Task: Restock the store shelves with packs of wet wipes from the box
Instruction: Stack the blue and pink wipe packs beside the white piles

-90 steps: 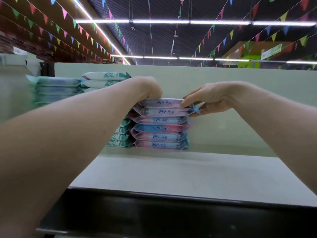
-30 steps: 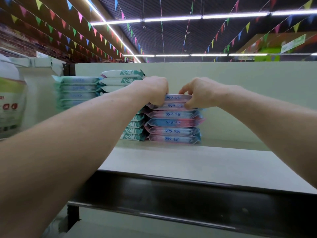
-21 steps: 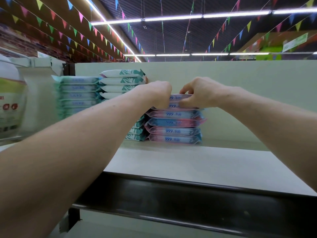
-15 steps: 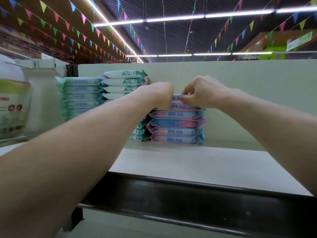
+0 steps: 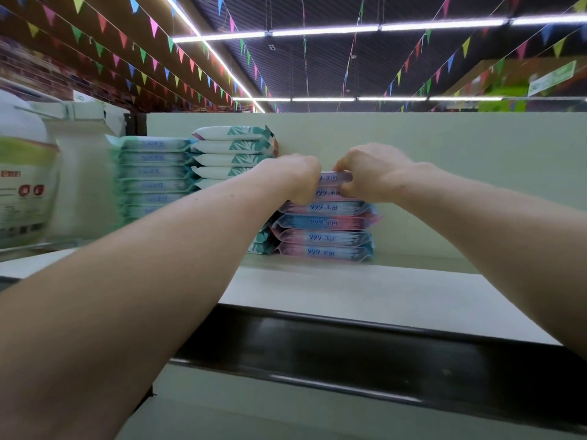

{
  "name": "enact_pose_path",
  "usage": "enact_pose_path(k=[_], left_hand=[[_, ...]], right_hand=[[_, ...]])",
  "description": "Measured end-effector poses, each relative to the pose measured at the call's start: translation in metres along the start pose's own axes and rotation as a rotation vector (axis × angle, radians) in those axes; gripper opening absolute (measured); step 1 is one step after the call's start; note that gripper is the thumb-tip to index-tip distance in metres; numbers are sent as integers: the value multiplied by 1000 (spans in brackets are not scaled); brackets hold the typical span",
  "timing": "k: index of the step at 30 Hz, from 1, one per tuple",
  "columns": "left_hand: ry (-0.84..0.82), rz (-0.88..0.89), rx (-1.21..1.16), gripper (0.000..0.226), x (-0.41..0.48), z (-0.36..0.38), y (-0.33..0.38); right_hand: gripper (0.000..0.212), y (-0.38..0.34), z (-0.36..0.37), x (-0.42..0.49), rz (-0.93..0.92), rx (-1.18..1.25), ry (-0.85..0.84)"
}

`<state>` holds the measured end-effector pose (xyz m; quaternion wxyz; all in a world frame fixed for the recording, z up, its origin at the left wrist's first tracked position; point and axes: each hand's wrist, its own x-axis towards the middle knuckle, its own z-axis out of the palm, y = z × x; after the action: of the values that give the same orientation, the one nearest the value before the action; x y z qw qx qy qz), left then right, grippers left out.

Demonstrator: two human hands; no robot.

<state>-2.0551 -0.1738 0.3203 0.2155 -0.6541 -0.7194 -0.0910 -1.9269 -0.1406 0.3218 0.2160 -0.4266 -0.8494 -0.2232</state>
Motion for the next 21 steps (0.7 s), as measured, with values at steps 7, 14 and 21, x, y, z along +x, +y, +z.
enact_pose_path(k=[7, 14, 21], left_hand=[[65, 15, -15, 10, -8, -10, 5], [169, 43, -36, 24, -34, -14, 32], [198, 120, -72, 33, -68, -15, 97]], right_hand=[[34, -4, -9, -11, -7, -99, -12], [32, 3, -23, -53, 14, -82, 28], [37, 34, -34, -133, 126, -73, -29]])
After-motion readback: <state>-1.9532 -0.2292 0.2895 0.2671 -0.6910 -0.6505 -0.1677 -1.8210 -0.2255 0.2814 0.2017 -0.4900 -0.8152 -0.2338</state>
